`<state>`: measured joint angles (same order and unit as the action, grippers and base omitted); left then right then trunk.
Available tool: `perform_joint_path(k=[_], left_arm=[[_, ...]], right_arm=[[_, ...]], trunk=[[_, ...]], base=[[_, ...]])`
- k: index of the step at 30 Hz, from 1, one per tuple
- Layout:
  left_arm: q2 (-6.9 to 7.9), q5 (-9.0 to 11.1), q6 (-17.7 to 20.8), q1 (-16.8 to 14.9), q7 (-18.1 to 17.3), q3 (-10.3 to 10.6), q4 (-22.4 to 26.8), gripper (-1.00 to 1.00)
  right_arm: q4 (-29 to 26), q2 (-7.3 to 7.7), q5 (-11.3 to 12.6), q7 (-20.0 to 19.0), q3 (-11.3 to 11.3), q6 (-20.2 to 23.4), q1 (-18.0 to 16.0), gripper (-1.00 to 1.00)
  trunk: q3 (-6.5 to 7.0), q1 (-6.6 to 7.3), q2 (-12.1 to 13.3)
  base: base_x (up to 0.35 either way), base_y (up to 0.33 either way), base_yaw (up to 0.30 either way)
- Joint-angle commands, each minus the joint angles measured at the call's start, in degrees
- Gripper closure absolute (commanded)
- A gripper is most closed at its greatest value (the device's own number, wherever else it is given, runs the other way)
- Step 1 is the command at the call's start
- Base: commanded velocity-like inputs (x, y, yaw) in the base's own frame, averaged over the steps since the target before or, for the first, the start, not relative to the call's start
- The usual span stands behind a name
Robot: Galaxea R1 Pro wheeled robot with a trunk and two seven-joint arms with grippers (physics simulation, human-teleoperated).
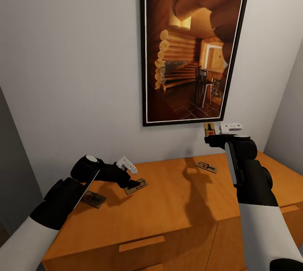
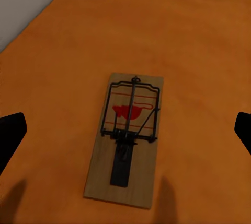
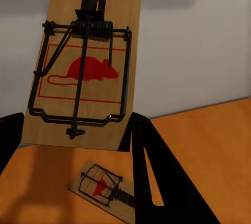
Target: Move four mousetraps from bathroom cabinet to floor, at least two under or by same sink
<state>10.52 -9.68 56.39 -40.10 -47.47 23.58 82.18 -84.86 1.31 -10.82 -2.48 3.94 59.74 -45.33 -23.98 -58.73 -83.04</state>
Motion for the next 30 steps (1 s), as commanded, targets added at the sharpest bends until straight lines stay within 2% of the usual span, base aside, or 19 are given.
perform_joint_path(k=[1, 12, 20, 30], left_arm=[[0.02, -0.6, 0.12, -0.06, -0.53, 0.05, 0.04, -1.0], [0.18, -0.42, 0.08, -0.06, -0.52, 0.05, -0.2, -1.0], [0.97, -0.39, -0.56, -0.06, -0.56, 0.04, -3.26, -1.0], [1.0, -0.49, -0.49, -0.06, -0.61, 0.06, -4.06, -1.0]], right_arm=[[-0.05, 0.01, -0.17, -0.31, 0.01, 0.26, -0.04, 1.0], [-0.05, 0.01, -0.27, -0.33, 0.01, 0.26, -0.07, 1.0], [-0.05, 0.01, -0.34, -0.33, 0.01, 0.26, -0.08, 1.0], [-0.05, 0.01, -0.35, -0.33, 0.01, 0.26, -0.09, 1.0]], trunk=[[-0.07, 0.0, -0.04], [-0.07, 0.0, -0.04], [-0.07, 0.0, -0.04], [-0.07, 0.0, -0.04]], base=[[0.0, 0.0, 0.0], [0.0, 0.0, 0.0], [0.0, 0.0, 0.0], [0.0, 0.0, 0.0]])
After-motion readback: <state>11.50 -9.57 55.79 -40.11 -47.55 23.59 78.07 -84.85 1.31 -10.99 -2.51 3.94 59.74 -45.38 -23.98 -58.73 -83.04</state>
